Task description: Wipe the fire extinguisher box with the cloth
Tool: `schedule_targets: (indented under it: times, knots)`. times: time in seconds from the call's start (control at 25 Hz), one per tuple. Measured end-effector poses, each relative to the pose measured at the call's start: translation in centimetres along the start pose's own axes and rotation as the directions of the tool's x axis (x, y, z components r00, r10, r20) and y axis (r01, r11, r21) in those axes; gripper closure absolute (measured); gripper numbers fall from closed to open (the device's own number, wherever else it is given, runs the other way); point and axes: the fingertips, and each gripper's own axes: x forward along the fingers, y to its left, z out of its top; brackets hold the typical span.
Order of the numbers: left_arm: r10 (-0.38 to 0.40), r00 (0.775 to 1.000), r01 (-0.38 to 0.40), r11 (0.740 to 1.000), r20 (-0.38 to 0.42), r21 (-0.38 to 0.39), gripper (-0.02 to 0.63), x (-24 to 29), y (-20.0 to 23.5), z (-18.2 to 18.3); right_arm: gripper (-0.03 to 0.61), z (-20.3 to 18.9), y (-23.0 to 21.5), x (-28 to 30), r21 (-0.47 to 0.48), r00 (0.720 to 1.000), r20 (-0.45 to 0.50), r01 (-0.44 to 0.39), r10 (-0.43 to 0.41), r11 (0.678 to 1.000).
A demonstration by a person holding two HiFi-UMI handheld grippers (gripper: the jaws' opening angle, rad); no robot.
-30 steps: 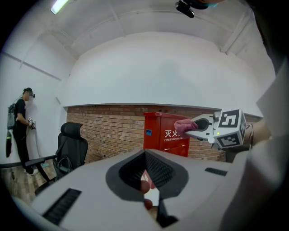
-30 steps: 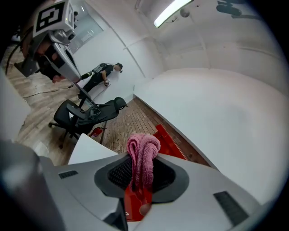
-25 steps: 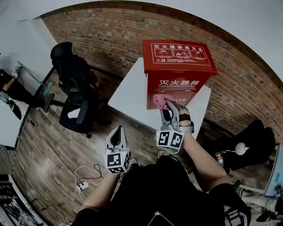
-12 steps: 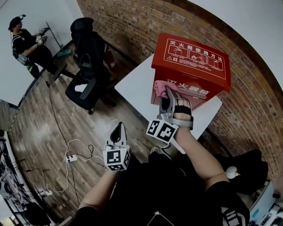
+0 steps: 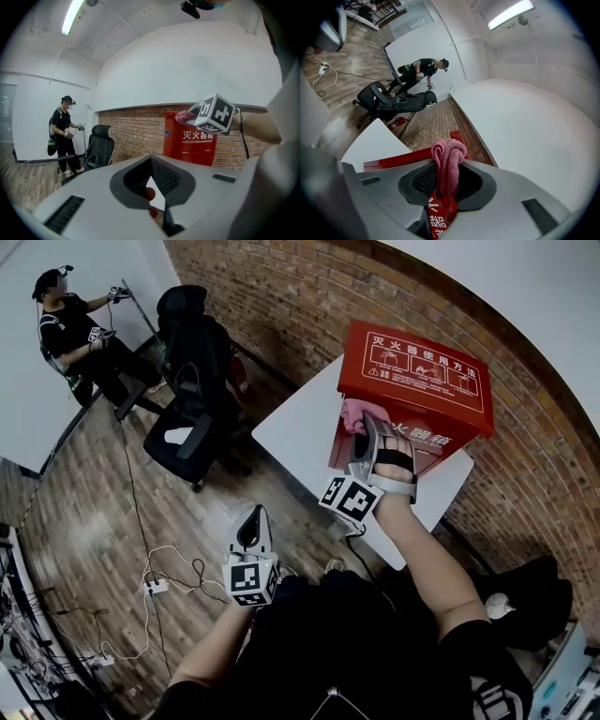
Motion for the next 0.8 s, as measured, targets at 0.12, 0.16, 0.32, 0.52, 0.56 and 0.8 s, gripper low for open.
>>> schedule_targets:
  times: [0.12, 0.16, 0.32, 0.52, 0.56, 0.8]
  knots:
    - [0.002, 1.000, -0.002, 1.000, 0.022, -0.006, 0.586, 0.2, 1.8, 0.7, 0.476, 0.1, 0.1, 0.8, -0.027, 0.999, -0.034, 0.021, -0.022, 0.999]
    - [0.002, 1.000, -0.002, 1.000, 0.028, -0.006, 0.586, 0.2, 2.2, 0.9, 0.476, 0.1, 0.2, 1.0, -0.036, 0.999, -0.045, 0.025, -0.027, 0.999]
    - [0.000, 0.999, 0.001, 1.000, 0.039, -0.012, 0.586, 0.3, 3.2, 1.2, 0.476, 0.4, 0.5, 1.6, -0.061, 0.997, -0.071, 0.025, -0.030, 0.998]
    - [-0.004, 0.999, 0.005, 1.000, 0.044, -0.020, 0.586, 0.6, 3.8, 1.3, 0.476, 0.5, 1.1, 2.1, -0.068, 0.997, -0.083, -0.006, 0.001, 0.998]
    - [-0.003, 0.999, 0.004, 1.000, 0.044, -0.021, 0.586, 0.6, 3.9, 1.3, 0.476, 0.5, 1.3, 2.2, -0.067, 0.996, -0.084, -0.014, 0.009, 0.998]
    - [0.006, 0.999, -0.005, 1.000, 0.037, -0.026, 0.586, 0.7, 4.2, 1.1, 0.476, 0.1, 2.9, 2.5, -0.056, 0.994, -0.094, -0.068, 0.063, 0.996]
